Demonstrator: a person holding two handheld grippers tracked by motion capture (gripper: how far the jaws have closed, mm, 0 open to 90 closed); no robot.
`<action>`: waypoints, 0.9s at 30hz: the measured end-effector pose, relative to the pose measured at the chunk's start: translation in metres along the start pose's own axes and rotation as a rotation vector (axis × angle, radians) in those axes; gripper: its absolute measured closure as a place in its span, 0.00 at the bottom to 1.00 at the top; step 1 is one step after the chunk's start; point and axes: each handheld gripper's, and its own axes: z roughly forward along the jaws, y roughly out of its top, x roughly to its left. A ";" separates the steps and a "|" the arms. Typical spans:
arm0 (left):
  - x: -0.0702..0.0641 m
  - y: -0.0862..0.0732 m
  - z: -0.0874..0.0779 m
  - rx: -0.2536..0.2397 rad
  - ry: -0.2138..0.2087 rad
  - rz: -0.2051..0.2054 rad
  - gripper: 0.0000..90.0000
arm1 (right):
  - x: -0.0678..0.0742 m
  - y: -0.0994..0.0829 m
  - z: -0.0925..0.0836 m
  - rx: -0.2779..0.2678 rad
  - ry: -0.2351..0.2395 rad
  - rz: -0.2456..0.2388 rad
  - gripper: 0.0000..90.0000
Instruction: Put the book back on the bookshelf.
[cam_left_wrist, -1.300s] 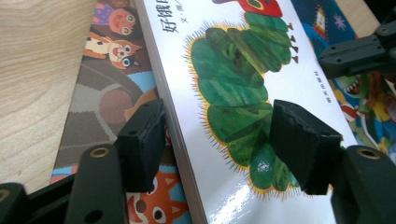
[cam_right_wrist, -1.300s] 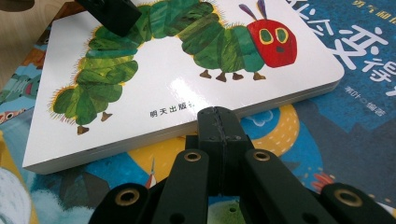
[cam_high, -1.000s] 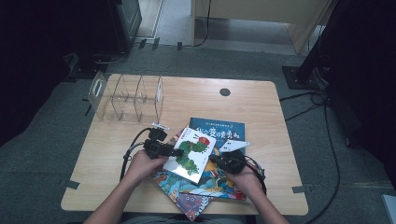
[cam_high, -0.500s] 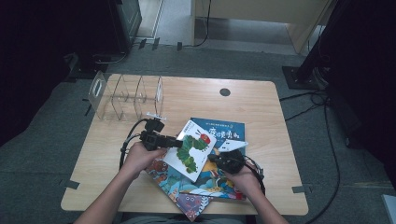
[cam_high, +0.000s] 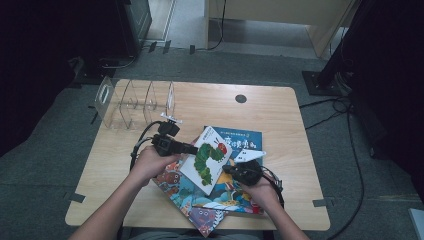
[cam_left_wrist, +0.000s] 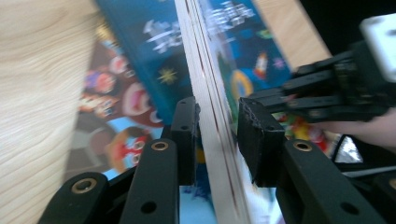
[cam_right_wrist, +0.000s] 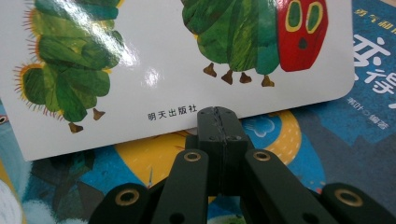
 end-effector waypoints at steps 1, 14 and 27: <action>-0.002 0.001 0.005 0.048 -0.042 -0.008 0.78 | 0.000 0.000 0.000 -0.003 0.000 0.006 0.98; -0.012 0.009 0.019 0.098 0.011 0.043 0.80 | 0.007 0.002 0.006 -0.023 0.003 -0.049 0.80; -0.015 0.020 0.005 0.145 0.062 0.128 0.86 | 0.007 0.002 0.006 -0.019 -0.020 -0.107 0.63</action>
